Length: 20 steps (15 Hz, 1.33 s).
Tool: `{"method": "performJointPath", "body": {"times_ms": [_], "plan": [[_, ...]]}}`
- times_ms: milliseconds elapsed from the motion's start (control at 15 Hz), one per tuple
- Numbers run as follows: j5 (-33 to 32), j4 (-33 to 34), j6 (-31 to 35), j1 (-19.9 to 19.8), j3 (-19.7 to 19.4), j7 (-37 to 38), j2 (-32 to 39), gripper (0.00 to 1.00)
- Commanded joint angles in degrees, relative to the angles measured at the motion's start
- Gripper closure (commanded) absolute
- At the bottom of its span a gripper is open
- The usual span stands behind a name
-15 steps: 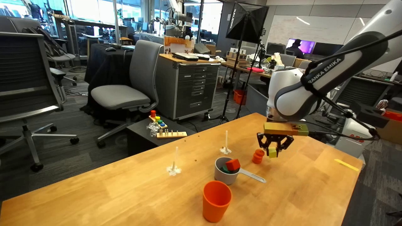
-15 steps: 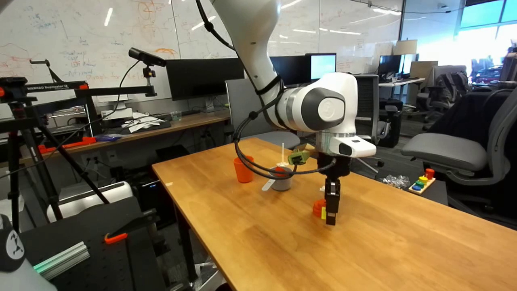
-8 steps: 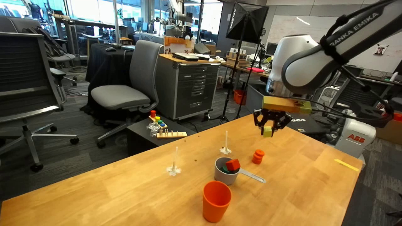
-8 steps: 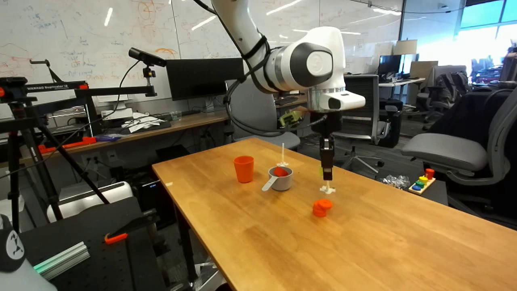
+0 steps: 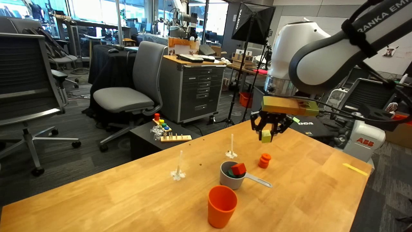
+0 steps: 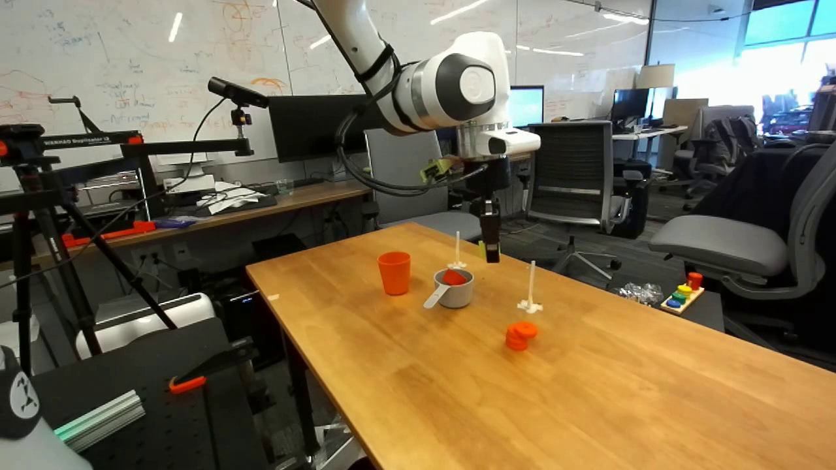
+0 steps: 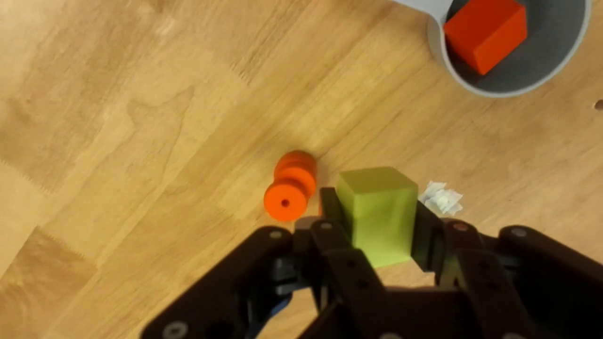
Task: Remove the orange cup from the grey cup, then put the green, yellow, and orange blocks inside the grey cup
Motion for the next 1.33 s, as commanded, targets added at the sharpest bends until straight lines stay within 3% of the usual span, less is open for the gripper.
{"method": "performJointPath", "body": {"times_ms": [0, 467, 1267], "plan": [[-2.3, 4.9, -2.9, 1.9, 1.4, 2.2, 4.3, 0.89], [-5.4, 17.6, -11.2, 6.1, 1.3, 4.3, 12.7, 0.89], [-5.1, 34.5, -21.7, 7.2, 2.0, 3.7, 24.3, 0.9]]}}
